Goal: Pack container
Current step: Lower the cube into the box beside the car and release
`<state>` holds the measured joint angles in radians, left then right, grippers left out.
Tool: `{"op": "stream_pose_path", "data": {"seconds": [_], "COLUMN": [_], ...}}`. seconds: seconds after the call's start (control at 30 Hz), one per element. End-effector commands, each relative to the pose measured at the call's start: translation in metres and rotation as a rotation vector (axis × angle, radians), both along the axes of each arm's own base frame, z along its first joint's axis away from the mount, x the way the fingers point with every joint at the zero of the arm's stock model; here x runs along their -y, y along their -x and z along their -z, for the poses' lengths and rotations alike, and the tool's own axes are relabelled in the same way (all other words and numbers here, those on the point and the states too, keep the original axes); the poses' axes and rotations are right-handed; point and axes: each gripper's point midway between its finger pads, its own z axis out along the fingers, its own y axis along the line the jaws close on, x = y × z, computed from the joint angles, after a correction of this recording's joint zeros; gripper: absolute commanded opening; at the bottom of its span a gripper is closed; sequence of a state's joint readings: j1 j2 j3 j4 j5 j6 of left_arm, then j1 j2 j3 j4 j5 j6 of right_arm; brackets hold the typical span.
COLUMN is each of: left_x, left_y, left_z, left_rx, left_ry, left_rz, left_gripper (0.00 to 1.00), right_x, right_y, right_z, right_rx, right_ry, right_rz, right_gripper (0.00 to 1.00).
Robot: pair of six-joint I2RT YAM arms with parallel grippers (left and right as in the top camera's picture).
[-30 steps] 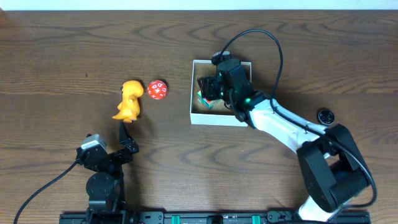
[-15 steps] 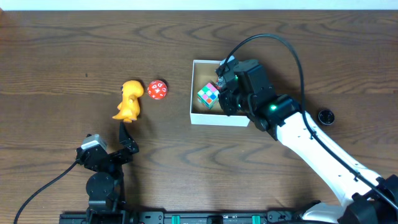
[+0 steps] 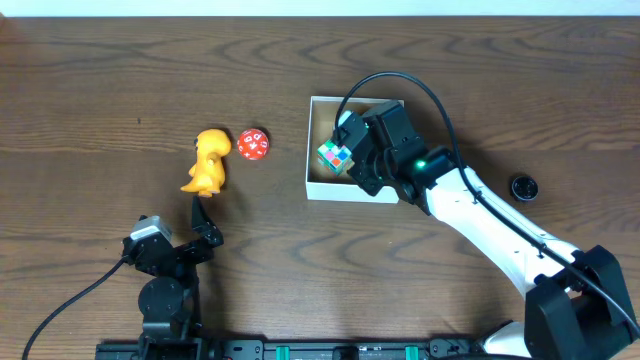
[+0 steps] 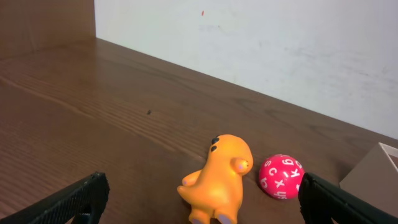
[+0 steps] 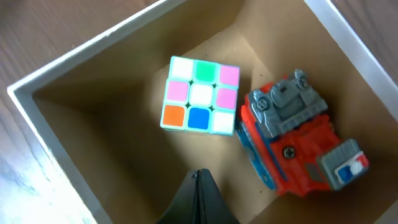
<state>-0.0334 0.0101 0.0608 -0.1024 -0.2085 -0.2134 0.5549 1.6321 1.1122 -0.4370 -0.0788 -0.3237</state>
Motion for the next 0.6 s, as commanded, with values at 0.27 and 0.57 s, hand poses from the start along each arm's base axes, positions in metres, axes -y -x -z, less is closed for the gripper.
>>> {"op": "stream_pose_path", "data": {"seconds": [0.27,0.57], "left_x": [-0.001,-0.001], "left_y": [0.0,0.0], "left_z": [0.015,0.015], "left_rx": [-0.033,-0.033], "left_ry": [0.005,0.005], "left_rz": [-0.006,-0.006], "left_gripper": [0.98,0.98], "right_x": [0.01,0.011], "right_y": [0.029,0.029], "right_z": [0.03,0.029], "right_rx": [-0.047,-0.06], "right_ry": [0.21,0.173], "right_rz": [-0.286,-0.302], "right_gripper": [0.01,0.01]}}
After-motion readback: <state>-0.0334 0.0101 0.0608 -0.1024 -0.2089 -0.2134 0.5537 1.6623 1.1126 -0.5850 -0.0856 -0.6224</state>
